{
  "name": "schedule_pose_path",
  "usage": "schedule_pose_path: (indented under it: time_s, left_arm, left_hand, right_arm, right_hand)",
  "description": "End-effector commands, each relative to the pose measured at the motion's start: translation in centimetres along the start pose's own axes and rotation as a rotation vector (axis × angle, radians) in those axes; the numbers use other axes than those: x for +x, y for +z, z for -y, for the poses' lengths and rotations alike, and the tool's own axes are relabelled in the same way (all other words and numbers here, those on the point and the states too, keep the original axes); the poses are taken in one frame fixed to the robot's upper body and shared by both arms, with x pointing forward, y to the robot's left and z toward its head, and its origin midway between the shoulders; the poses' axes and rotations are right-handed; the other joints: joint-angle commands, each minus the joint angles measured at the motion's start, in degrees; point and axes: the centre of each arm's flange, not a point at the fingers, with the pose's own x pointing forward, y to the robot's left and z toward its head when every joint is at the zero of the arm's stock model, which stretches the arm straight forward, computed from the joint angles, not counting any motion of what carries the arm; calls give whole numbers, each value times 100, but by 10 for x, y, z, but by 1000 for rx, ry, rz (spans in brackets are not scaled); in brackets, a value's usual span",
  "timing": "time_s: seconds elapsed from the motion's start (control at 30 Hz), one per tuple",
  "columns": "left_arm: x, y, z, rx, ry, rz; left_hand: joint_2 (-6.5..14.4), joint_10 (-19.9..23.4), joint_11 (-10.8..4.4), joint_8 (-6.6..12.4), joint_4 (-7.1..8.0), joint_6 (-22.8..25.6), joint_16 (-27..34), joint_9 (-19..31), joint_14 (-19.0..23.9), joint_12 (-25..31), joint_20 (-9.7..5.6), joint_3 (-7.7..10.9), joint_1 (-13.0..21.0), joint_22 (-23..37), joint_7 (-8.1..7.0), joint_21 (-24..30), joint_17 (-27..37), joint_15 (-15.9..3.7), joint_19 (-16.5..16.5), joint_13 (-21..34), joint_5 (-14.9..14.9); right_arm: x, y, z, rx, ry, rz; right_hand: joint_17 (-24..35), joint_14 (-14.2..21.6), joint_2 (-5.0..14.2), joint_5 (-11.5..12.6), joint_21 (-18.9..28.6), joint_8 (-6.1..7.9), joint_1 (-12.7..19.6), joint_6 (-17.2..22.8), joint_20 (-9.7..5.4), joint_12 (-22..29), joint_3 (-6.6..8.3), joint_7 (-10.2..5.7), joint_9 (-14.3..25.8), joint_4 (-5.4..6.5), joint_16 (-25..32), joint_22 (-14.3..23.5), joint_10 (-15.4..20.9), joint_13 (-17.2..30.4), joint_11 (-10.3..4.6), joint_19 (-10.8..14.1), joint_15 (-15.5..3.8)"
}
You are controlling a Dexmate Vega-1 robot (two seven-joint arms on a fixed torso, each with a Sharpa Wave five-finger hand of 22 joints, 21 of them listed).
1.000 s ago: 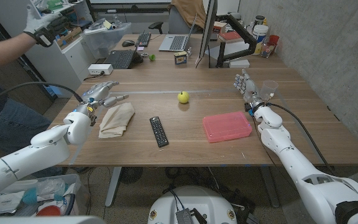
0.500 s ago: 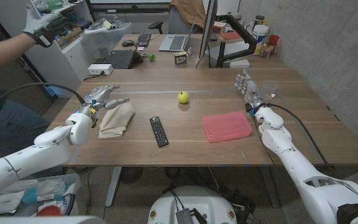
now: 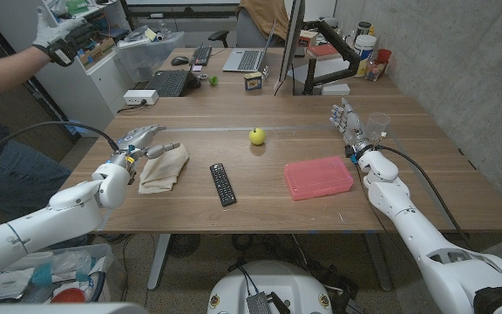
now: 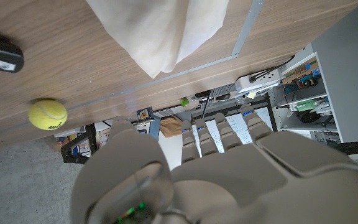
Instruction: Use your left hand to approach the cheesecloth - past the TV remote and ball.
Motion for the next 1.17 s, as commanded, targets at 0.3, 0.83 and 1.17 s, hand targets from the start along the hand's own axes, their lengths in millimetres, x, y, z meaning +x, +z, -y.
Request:
schedule_pose_path:
  time_s: [0.3, 0.83, 1.17]
  left_arm:
    - [7, -7, 18, -9, -41, -30]
    - [11, 2, 29, -11, -65, -14]
    - [8, 10, 31, -16, -66, 1]
  left_hand:
    - [12, 23, -2, 19, 6, 62, 11, 26, 59, 32, 2, -78, 47, 23, 3, -18, 15, -15, -6, 26, -8]
    - [19, 24, -10, 5, 12, 63, 10, 27, 72, 24, -1, -94, 49, 23, 1, -18, 16, -15, -2, 27, -7]
    - [24, 21, -10, -4, 16, 61, 9, 27, 78, 19, -1, -103, 51, 23, -4, -19, 16, -20, -1, 27, -6]
  right_arm:
    - [1, 1, -1, -9, 8, 1]
    - [-3, 0, 2, -3, 4, 1]
    - [-7, -2, 3, -1, 6, -2]
  right_hand:
    - [24, 41, 64, 35, -6, 8, 9, 47, 21, -10, -16, 4, 33, 4, 7, 33, 36, 7, -17, 39, 9]
    - [25, 60, 69, 36, -4, 10, 9, 54, 15, -5, -21, 0, 33, 1, 13, 33, 54, 7, -11, 46, 8]
    - [26, 68, 70, 35, -3, 10, 5, 57, 15, -2, -27, 3, 32, 1, 15, 33, 68, 7, -8, 50, 9]
